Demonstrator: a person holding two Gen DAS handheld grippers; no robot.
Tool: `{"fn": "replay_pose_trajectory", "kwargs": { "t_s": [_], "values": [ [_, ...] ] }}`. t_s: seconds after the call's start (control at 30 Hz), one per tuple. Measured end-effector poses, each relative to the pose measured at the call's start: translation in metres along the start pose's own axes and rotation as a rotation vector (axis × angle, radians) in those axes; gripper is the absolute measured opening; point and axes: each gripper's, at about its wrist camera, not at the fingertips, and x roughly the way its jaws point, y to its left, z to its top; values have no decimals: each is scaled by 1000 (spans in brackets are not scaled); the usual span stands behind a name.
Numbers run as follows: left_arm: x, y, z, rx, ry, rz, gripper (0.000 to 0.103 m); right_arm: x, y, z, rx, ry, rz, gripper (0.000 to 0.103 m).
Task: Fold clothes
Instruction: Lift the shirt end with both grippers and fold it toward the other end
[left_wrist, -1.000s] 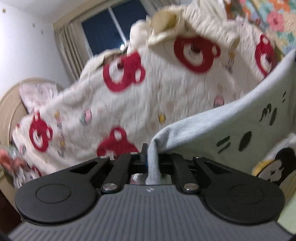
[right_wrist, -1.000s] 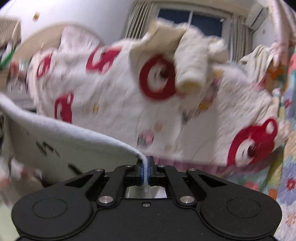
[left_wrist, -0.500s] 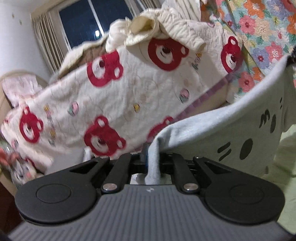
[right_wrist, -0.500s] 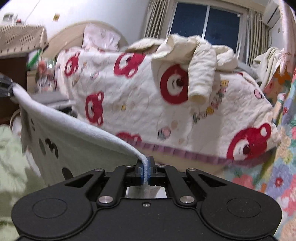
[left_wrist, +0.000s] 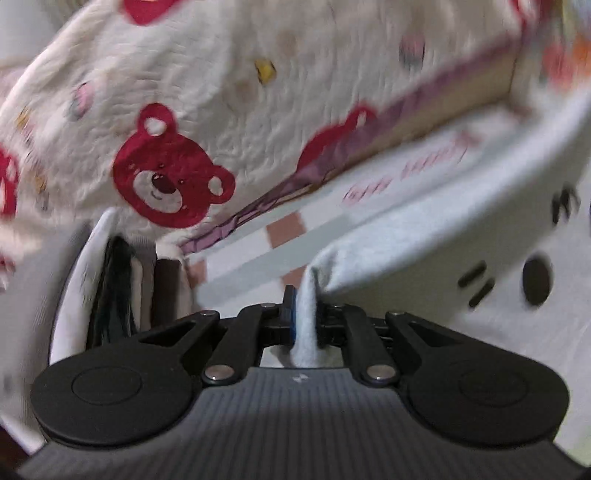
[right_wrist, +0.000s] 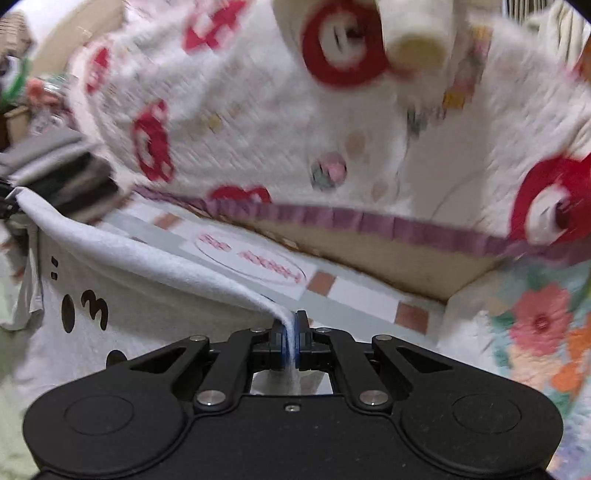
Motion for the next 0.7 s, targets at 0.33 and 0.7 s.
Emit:
{"fn": "replay_pose_trajectory", "kwargs": {
  "t_s": [0.33,0.7],
  "values": [
    [135,2,40,-97,177,-9,5,129,-17,9,9,100,-69,2],
    [216,-2,54,-175,242,13,6,220,-32,14,-4,146,-125,2]
  ]
}}
